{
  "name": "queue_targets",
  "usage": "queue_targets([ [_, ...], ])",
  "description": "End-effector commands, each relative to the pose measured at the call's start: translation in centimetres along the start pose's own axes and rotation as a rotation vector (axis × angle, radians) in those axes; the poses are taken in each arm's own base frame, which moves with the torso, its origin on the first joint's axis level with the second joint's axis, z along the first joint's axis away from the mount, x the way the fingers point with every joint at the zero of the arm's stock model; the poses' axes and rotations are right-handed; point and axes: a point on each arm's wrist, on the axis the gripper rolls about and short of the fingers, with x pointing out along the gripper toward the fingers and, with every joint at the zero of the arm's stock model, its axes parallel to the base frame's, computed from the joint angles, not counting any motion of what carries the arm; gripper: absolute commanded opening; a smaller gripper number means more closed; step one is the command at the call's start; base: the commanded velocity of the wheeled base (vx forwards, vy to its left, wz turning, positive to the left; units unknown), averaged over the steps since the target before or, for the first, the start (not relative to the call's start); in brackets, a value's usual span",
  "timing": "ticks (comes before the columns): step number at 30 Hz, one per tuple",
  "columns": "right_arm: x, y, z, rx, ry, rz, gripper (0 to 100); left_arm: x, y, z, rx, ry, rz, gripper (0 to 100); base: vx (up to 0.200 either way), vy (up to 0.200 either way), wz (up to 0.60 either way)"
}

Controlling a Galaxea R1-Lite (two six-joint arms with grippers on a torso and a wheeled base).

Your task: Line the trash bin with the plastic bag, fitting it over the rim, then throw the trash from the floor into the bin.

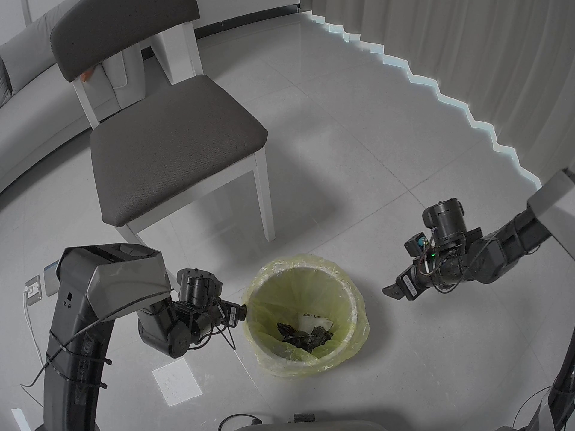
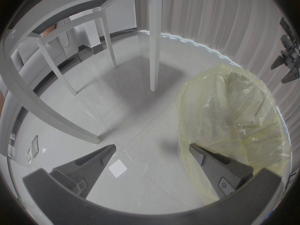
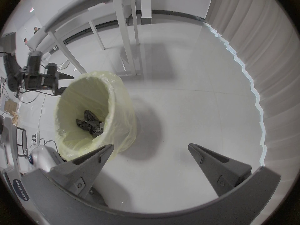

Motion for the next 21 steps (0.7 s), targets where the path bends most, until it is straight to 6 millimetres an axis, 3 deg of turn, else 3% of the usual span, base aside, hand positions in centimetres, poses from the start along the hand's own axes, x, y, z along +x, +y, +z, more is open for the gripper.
queue_targets([
  [1,-5.7,-0.1,0.0,-0.006,-0.079,-0.014,100,0.6,0.0,0.1,0.003,0.006,0.006,100,0.0,0.0,0.0],
  [2,-5.9,-0.1,0.0,-0.005,-0.079,-0.016,100,0.3,0.1,0.2,0.0,0.003,0.006,100,0.0,0.0,0.0],
  [9,-8.5,-0.2,-0.6,0.013,-0.113,-0.029,100,-7.9,2.5,2.4,-0.071,-0.119,-0.001,100,0.0,0.0,0.0],
  [10,-8.5,-0.2,-0.6,0.013,-0.113,-0.029,100,-7.9,2.5,2.4,-0.071,-0.119,-0.001,100,0.0,0.0,0.0],
  [11,-10.1,-0.3,-0.5,0.019,-0.148,-0.039,100,-10.7,2.7,3.0,-0.087,-0.165,-0.04,100,0.0,0.0,0.0],
  [12,-10.1,-0.3,-0.5,0.019,-0.148,-0.039,100,-10.7,2.7,3.0,-0.087,-0.165,-0.04,100,0.0,0.0,0.0],
  [13,-12.0,-0.2,-0.4,0.042,-0.194,-0.047,100,-13.3,2.8,3.7,-0.111,-0.213,-0.072,100,0.0,0.0,0.0],
  [17,-15.8,0.1,-0.4,0.116,-0.295,-0.049,100,-16.9,3.1,4.7,-0.178,-0.306,-0.086,100,0.0,0.0,0.0],
  [21,-22.1,0.2,-2.6,0.189,-0.444,-0.083,100,-22.8,4.4,5.9,-0.23,-0.493,-0.067,100,0.0,0.0,0.0],
])
